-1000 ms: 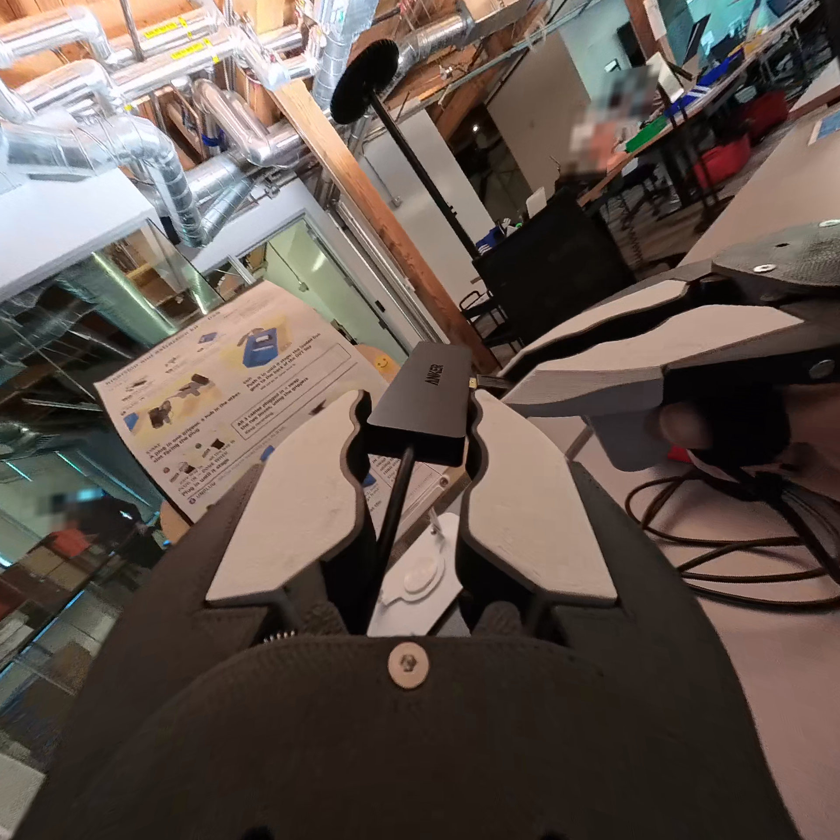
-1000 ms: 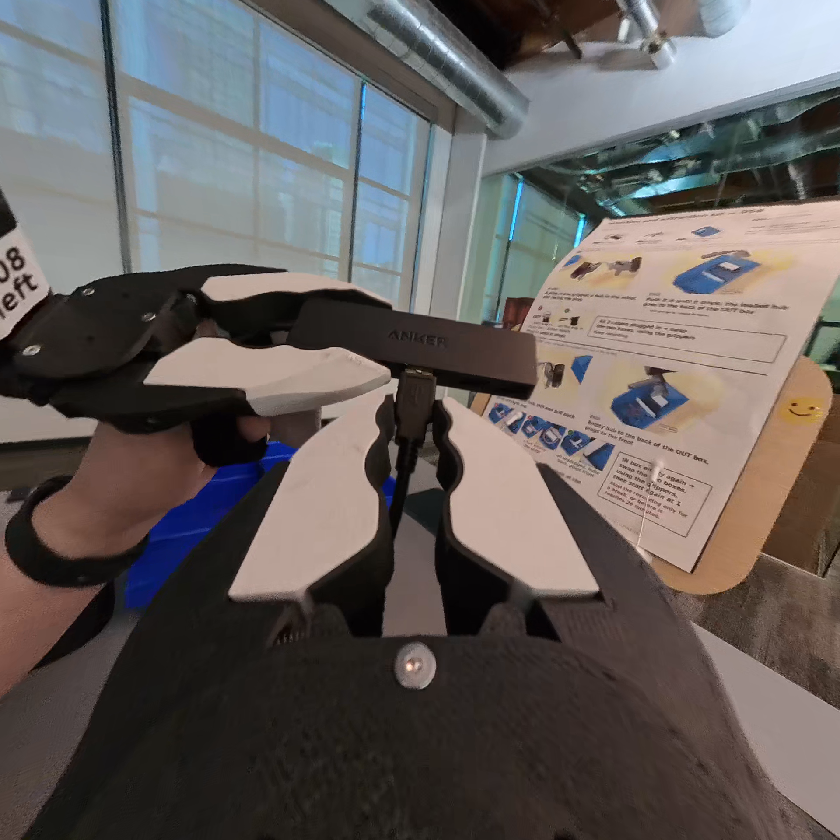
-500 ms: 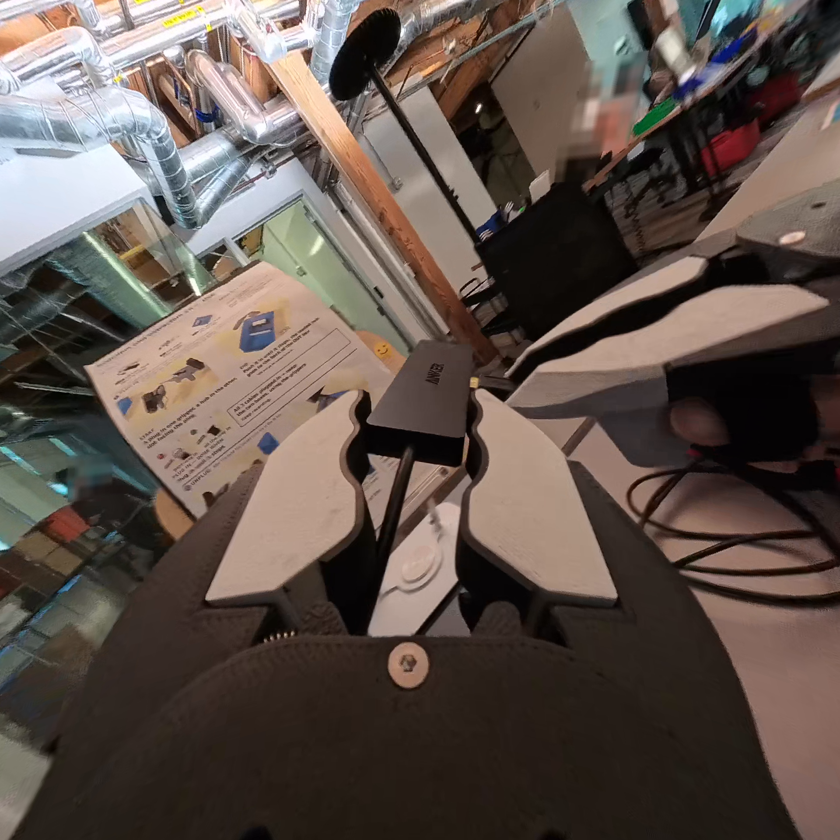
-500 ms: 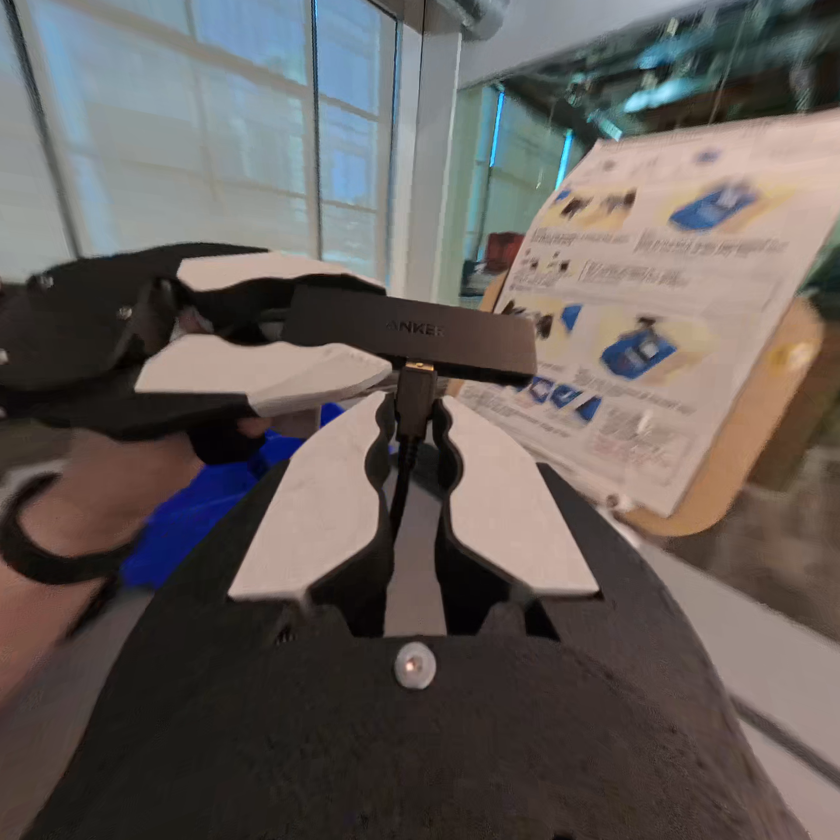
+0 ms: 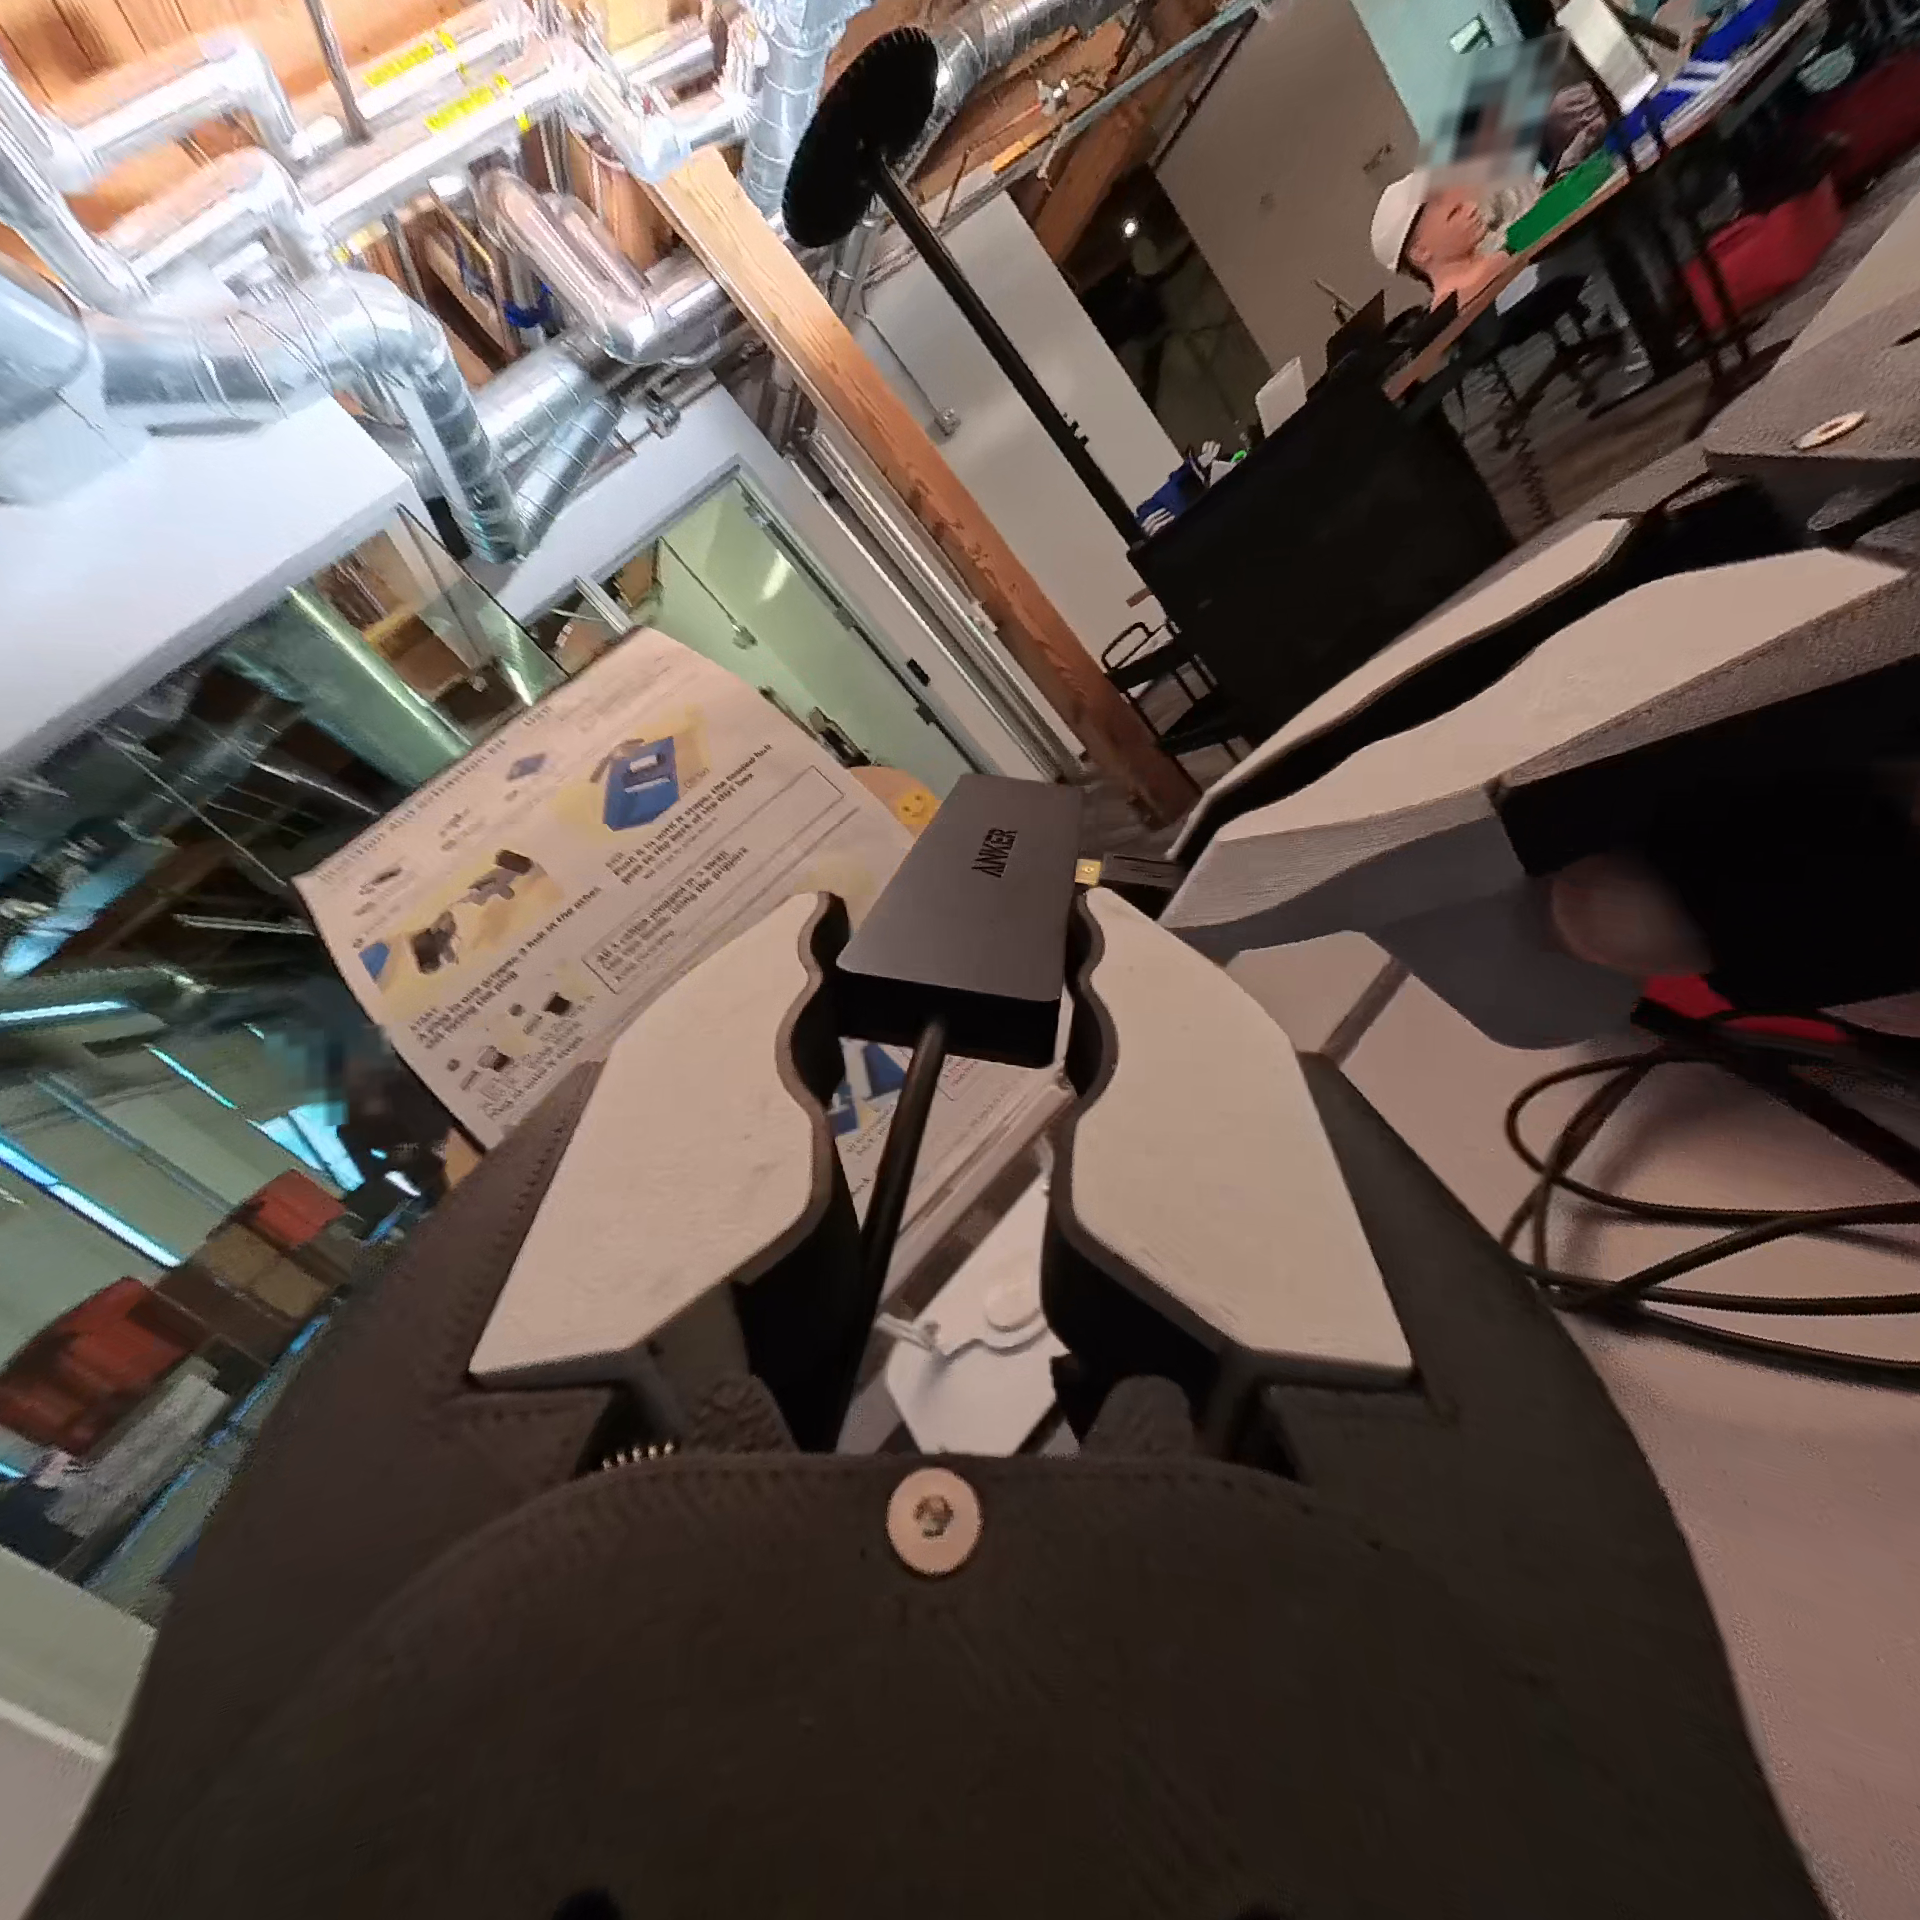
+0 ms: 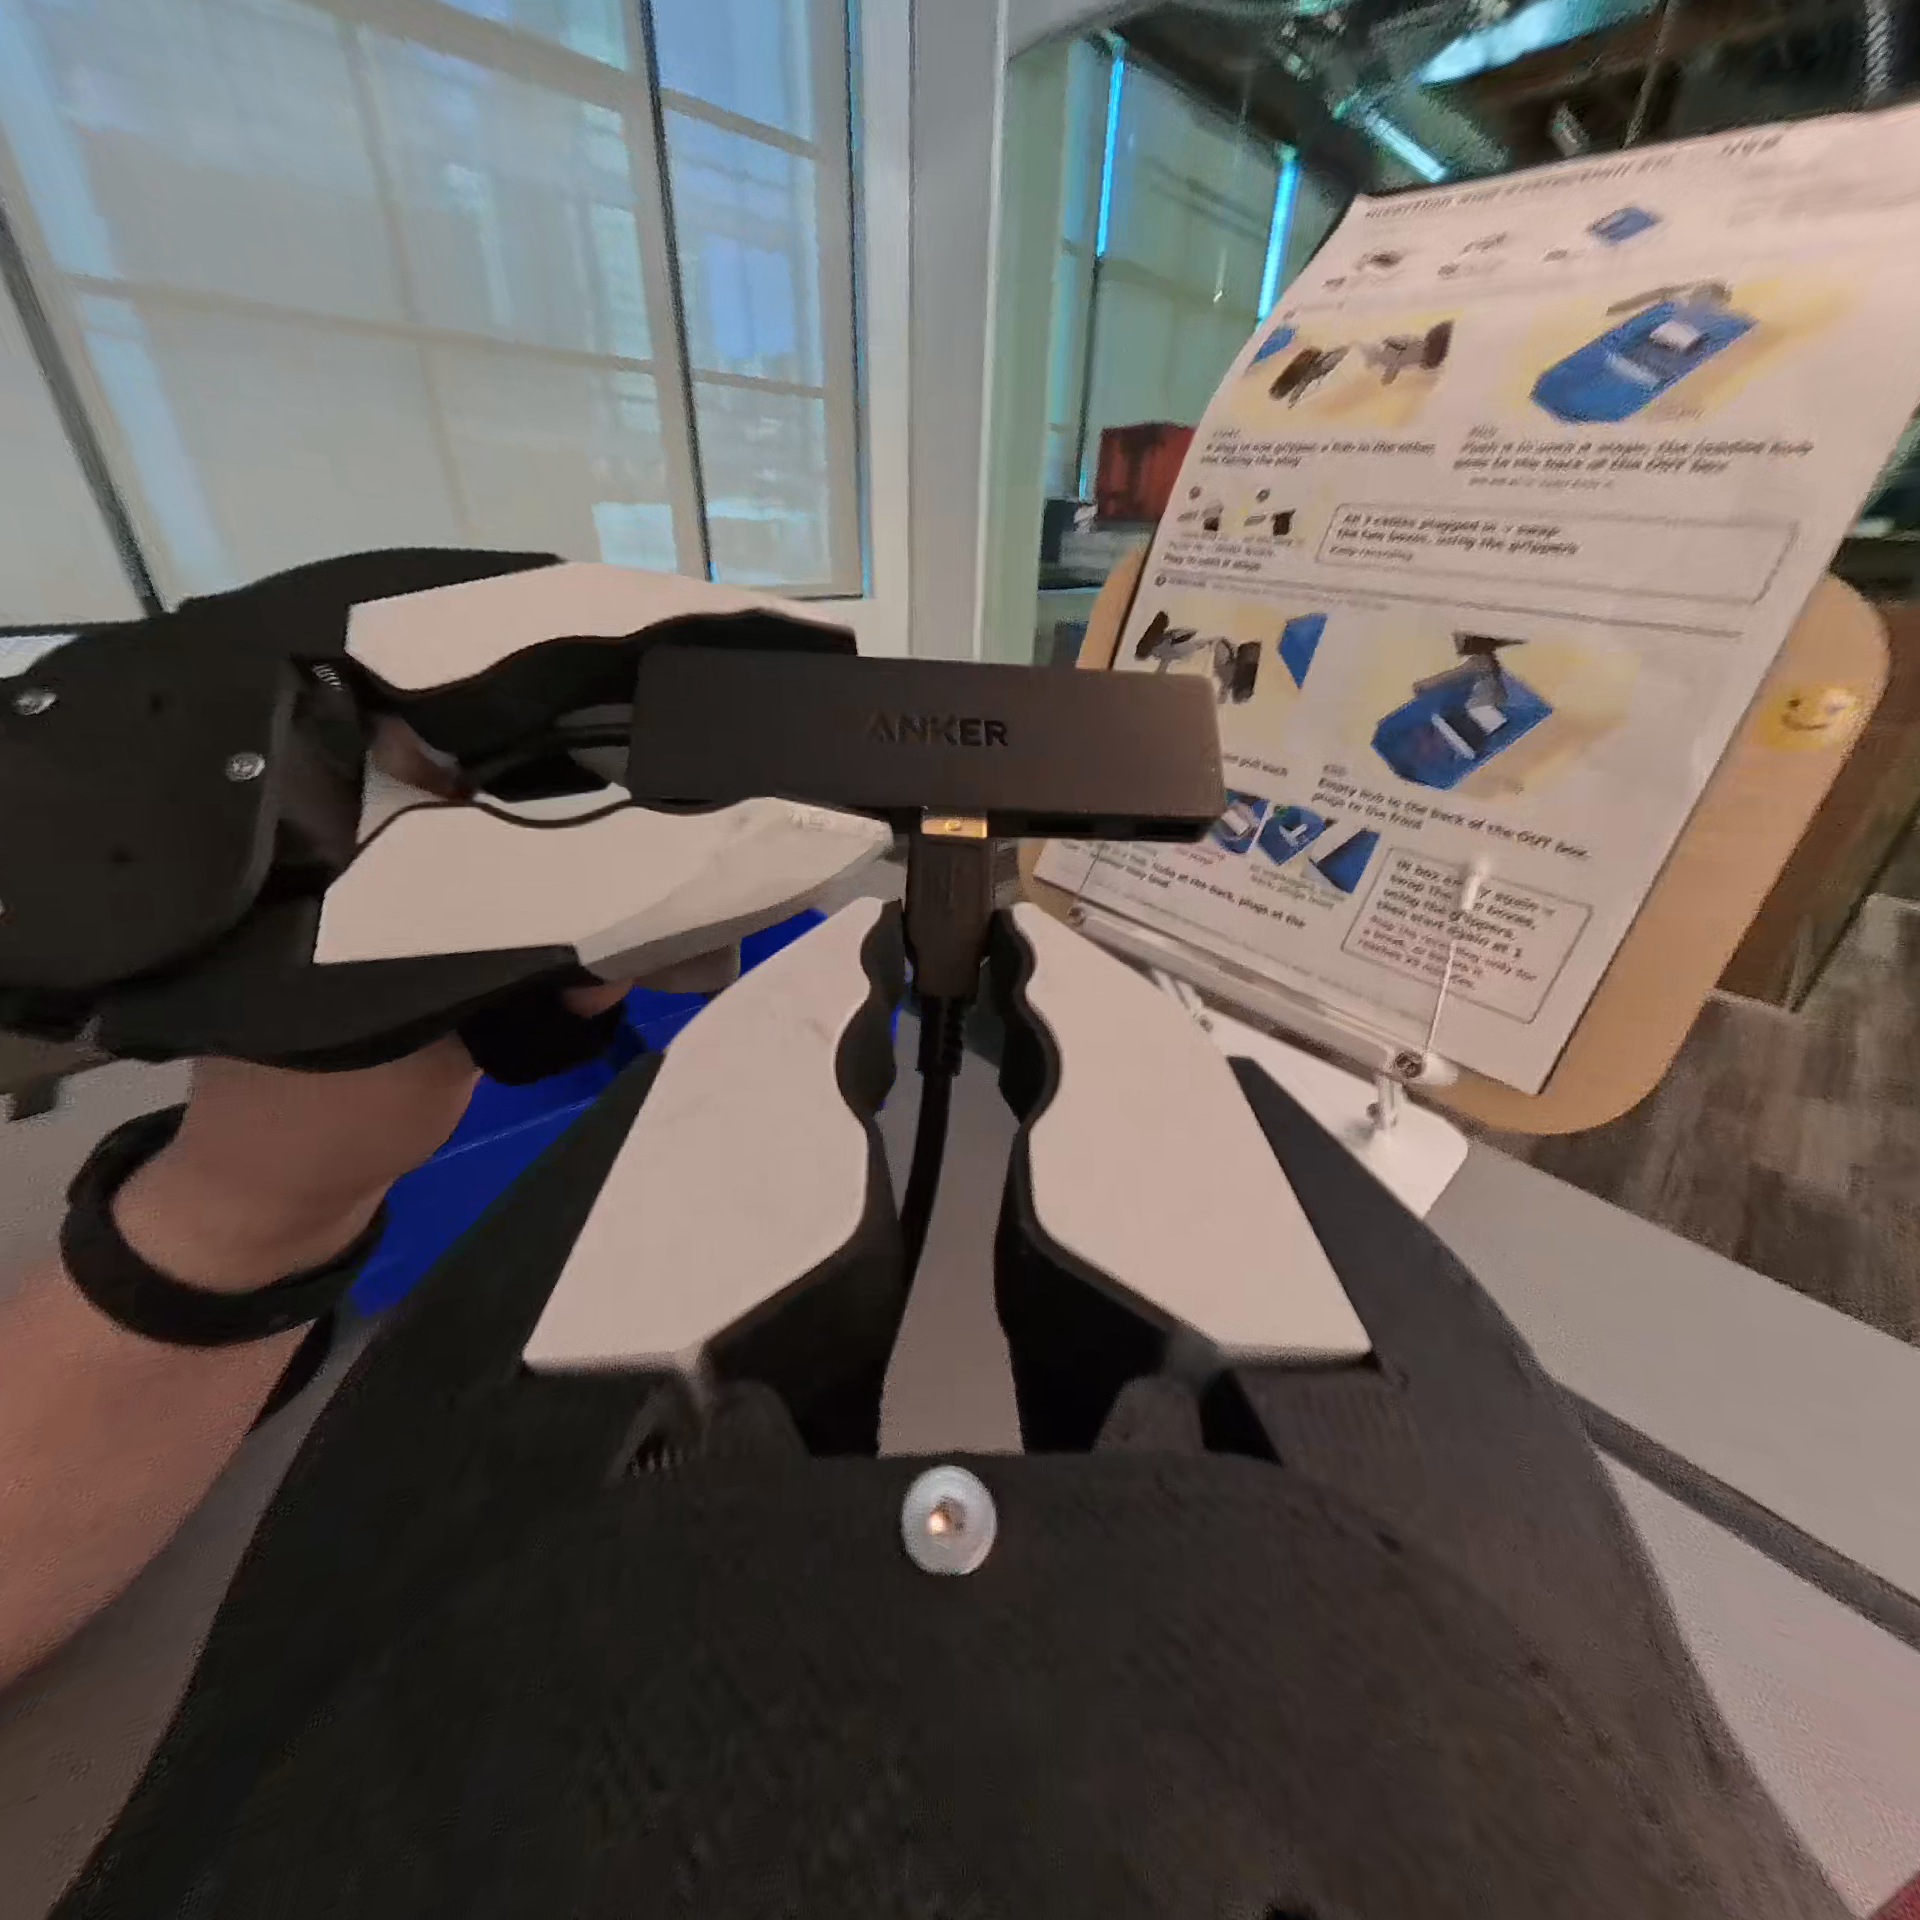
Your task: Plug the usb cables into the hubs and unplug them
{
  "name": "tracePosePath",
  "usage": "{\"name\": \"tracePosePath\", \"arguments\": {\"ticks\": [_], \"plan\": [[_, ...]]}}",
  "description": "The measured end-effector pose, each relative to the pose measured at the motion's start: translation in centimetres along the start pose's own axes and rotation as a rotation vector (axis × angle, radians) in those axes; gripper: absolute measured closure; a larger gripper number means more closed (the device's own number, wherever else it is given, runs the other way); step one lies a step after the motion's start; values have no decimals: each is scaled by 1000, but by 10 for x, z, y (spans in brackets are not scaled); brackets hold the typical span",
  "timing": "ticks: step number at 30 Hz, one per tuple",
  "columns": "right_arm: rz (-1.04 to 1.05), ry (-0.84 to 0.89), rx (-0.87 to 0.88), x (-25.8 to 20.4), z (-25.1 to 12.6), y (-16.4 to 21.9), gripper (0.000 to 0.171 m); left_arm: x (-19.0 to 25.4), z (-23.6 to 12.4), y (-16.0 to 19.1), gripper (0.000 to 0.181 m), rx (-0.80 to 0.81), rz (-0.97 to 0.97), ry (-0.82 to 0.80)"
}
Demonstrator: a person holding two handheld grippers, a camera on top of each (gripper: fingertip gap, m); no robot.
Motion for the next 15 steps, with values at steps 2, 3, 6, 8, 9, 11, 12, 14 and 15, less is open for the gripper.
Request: {"name": "tracePosePath", "arguments": {"ticks": [2, 3, 6, 8, 9, 11, 12, 14, 15], "plan": [[-3, 5, 5, -2, 0, -1, 154, -2, -1, 0, 141, 0, -56, 26], [-12, -12, 16, -2, -1, -3, 154, -6, -2, -1, 141, 13, -124, 66], [-154, -92, 65, -4, -5, -10, 154, -13, -6, -2, 141, 21, -246, 153], [-174, -103, 37, -2, -6, -9, 154, -9, -5, -4, 141, 10, -181, 112], [-158, -90, 6, 0, -5, -8, 154, -6, -3, -3, 141, -10, -133, 83], [-84, -57, -59, 3, -3, -3, 154, -1, 1, -1, 141, -41, -44, 32], [-47, -47, -68, 3, -2, -1, 154, 1, 1, -1, 141, -40, 1, 7], [39, -62, -60, 4, -3, 0, 154, 3, 0, -3, 141, -44, 22, -15], [85, -69, -42, 4, -3, 0, 154, 3, 0, -4, 141, -43, 5, -15]]}}
Point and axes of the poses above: each gripper's, where its closed fingertips meet, z out along the fingers, y out of its underside, x = y × z across the jaws, the point moved 6 cm from there along -z, back along the fingers, and after that the axes turned 8 degrees about -z, right-handed, at the moved point
